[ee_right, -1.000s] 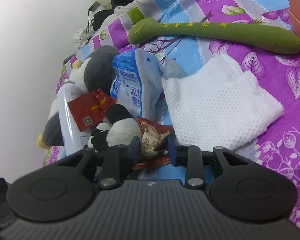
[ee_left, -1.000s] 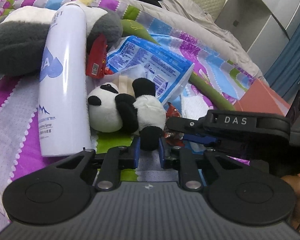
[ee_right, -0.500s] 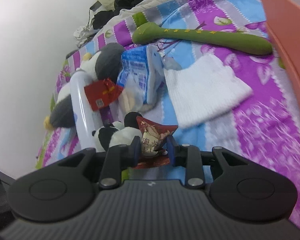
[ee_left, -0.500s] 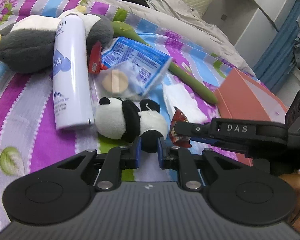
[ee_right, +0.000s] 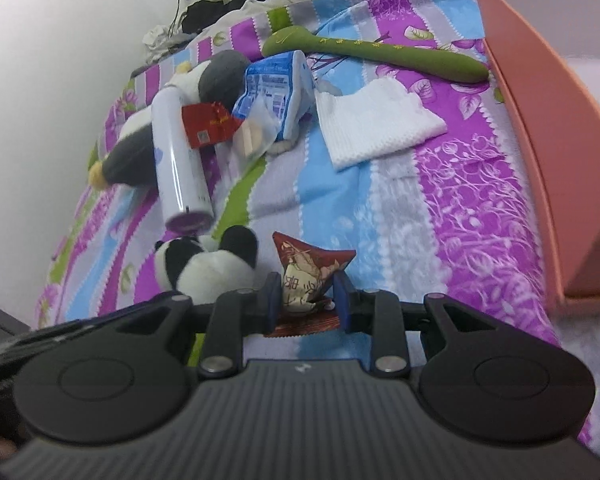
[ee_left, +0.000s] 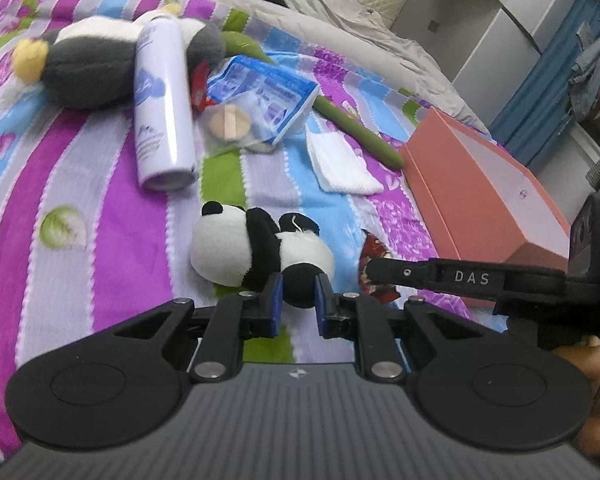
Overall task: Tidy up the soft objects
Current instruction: 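Lift and carry the panda plush and snack wrapper over the orange box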
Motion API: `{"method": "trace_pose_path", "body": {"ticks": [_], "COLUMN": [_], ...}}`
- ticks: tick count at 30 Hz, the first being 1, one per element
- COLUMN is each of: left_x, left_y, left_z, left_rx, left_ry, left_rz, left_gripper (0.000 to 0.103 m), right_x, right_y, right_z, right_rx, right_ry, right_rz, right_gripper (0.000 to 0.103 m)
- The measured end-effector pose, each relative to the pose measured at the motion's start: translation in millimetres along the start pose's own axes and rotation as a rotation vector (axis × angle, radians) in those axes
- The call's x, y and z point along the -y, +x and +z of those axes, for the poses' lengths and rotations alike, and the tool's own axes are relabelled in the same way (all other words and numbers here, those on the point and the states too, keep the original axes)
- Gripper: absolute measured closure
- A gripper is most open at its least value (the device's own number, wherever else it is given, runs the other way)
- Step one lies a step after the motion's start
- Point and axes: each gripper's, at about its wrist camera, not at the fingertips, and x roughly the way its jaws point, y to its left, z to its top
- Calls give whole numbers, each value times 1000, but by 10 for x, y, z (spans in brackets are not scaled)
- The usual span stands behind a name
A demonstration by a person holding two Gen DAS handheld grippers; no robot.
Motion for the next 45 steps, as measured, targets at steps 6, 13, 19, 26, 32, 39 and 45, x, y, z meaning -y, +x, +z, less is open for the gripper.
{"method": "trace_pose_path", "body": {"ticks": [6, 13, 19, 26, 32, 39, 45], "left_x": [-108, -106, -97, -19, -54, -2, -3], "left_y": [-109, -5, 137, 291, 433, 515, 440], "left_z": [-153, -250, -288, -281, -272, -245, -205], "left_rx": [25, 14, 23, 58, 71, 74, 71], "left_ry": [-105, -256, -425, -507, -543, -441, -349], "left_rz": [-7, -11, -52, 12, 59, 138, 136], "left_gripper": [76, 41, 38, 38, 39, 50, 53], "right_x": [-40, -53, -106, -60, -53, -33, -16], "right_y": [-32, -78, -164, -183, -121, -121, -152], "right_z": [-219, -362, -360, -395, -439, -472, -450], "right_rx": [-15, 10, 45, 49, 47, 66, 68], "right_ry": [-58, -77, -140, -161, -190, -175, -153], "right_rz": [-65, -110, -164, -184, -187, -179, -171], "right_gripper": [72, 72, 72, 72, 72, 72, 72]}}
